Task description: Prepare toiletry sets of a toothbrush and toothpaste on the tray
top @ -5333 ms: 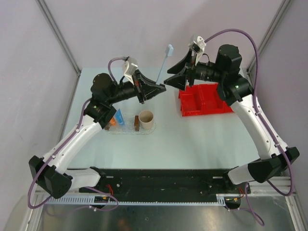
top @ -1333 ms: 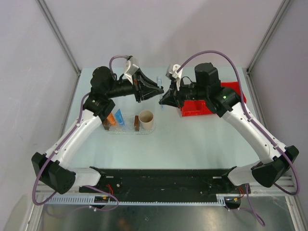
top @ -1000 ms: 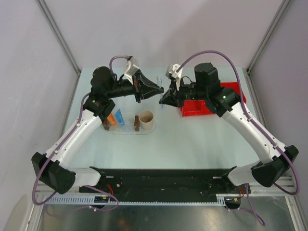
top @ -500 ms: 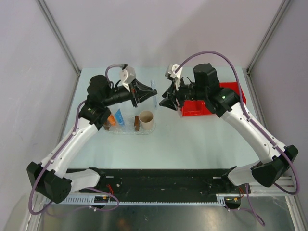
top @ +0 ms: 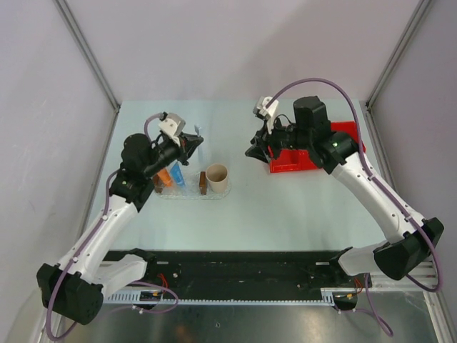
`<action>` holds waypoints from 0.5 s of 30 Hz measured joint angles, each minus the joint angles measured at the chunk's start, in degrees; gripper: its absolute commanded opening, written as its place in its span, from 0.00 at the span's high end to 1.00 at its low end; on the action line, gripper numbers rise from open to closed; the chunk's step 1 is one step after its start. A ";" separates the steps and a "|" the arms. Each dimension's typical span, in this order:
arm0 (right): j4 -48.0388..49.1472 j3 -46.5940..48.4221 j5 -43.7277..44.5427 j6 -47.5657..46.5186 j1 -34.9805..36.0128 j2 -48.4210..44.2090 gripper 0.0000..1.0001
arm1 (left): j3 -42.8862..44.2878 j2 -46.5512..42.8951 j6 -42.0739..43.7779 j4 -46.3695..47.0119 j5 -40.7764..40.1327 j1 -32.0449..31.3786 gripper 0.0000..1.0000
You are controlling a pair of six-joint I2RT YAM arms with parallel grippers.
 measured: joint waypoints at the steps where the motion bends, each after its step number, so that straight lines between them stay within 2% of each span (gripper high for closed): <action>1: 0.04 -0.28 -0.09 0.04 -0.74 -0.11 0.51 | -1.22 -0.22 -0.02 0.35 -1.64 0.35 1.00; 9: 0.46 -1.88 -0.70 0.46 -4.13 -1.01 0.52 | -10.05 -1.53 -0.46 2.89 -11.93 1.11 1.00; 15: 0.61 -2.58 -1.73 0.83 -5.42 -0.92 0.53 | -14.40 -3.67 -0.42 5.66 -16.46 1.11 1.00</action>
